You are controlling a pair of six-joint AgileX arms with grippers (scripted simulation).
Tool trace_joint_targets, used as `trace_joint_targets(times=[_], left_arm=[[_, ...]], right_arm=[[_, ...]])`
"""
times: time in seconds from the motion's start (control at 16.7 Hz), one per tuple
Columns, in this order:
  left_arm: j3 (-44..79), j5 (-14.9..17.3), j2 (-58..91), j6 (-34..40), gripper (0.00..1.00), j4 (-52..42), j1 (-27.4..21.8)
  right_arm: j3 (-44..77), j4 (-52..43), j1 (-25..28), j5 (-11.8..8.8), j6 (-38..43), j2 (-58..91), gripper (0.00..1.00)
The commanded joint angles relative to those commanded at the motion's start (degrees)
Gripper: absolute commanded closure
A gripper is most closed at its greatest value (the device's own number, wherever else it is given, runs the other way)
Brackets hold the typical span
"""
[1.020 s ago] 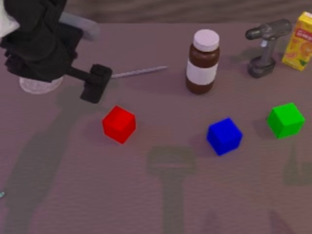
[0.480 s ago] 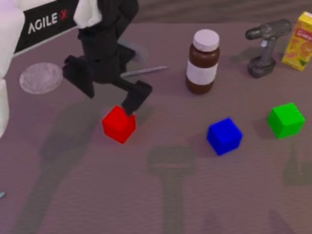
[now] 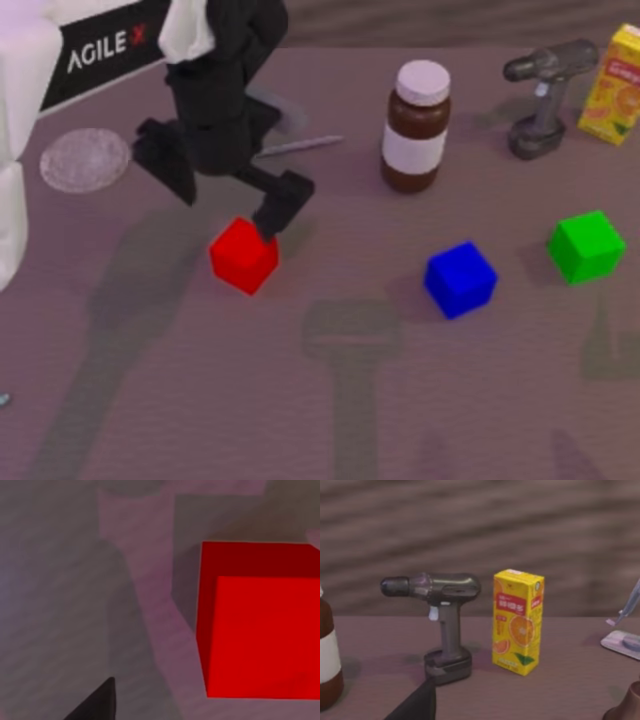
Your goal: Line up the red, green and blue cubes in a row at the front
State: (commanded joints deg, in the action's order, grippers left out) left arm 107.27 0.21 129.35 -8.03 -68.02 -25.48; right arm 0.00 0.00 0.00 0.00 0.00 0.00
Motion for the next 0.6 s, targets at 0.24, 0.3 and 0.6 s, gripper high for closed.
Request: trace_joint_targets(times=[0.24, 0.3, 0.6], left_arm=[[-5.15, 0.03, 2.73, -0.06, 0.0, 8.27, -0.07], [-6.66, 0.04, 3.56, -0.06, 0.0, 10.84, -0.08], [-10.07, 0.06, 5.69, -0.07, 0.0, 15.87, -0.13]], right_arm=[[0.0, 0.0, 0.0, 0.0, 0.0, 0.0, 0.0], [0.0, 0.0, 0.0, 0.0, 0.0, 0.0, 0.0], [0.0, 0.0, 0.0, 0.0, 0.0, 0.0, 0.0]])
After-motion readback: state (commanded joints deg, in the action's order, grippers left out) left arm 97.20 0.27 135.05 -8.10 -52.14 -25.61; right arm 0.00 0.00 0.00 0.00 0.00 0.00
